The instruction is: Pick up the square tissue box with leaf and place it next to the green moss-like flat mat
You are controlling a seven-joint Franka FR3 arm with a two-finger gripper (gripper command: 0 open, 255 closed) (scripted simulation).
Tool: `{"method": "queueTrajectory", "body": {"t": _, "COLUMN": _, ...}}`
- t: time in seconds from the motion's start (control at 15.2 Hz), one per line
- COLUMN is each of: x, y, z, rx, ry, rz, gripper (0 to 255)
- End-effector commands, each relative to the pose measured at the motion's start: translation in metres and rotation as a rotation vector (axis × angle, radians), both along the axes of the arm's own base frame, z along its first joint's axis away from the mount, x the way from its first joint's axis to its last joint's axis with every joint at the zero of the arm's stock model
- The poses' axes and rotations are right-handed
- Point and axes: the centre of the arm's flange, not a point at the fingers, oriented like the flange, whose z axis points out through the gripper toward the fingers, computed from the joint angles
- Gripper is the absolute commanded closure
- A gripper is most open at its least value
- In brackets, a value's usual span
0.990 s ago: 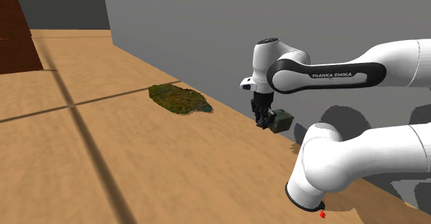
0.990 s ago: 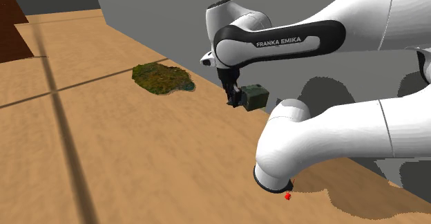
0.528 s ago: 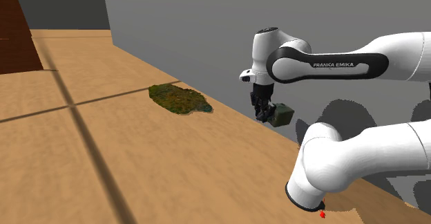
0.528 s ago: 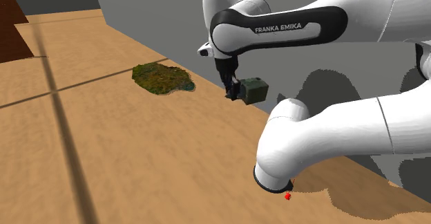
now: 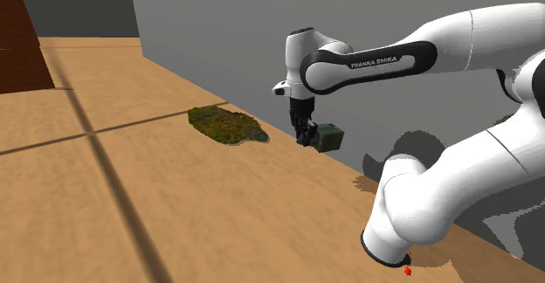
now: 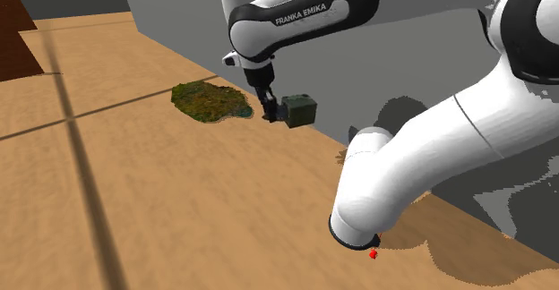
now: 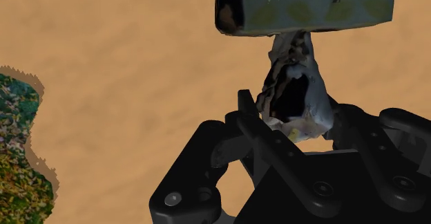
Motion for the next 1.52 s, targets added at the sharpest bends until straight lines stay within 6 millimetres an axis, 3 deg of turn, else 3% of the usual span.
{"method": "queueTrajectory", "body": {"t": 0.0, "x": 0.027, "y": 0.015, "z": -0.003, "rx": 0.000, "ry": 0.000, "rz": 0.000, "gripper": 255}}
{"method": "queueTrajectory", "body": {"t": 1.45, "x": 0.294, "y": 0.127, "z": -0.002, "rx": 0.000, "ry": 0.000, "rz": 0.000, "gripper": 255}}
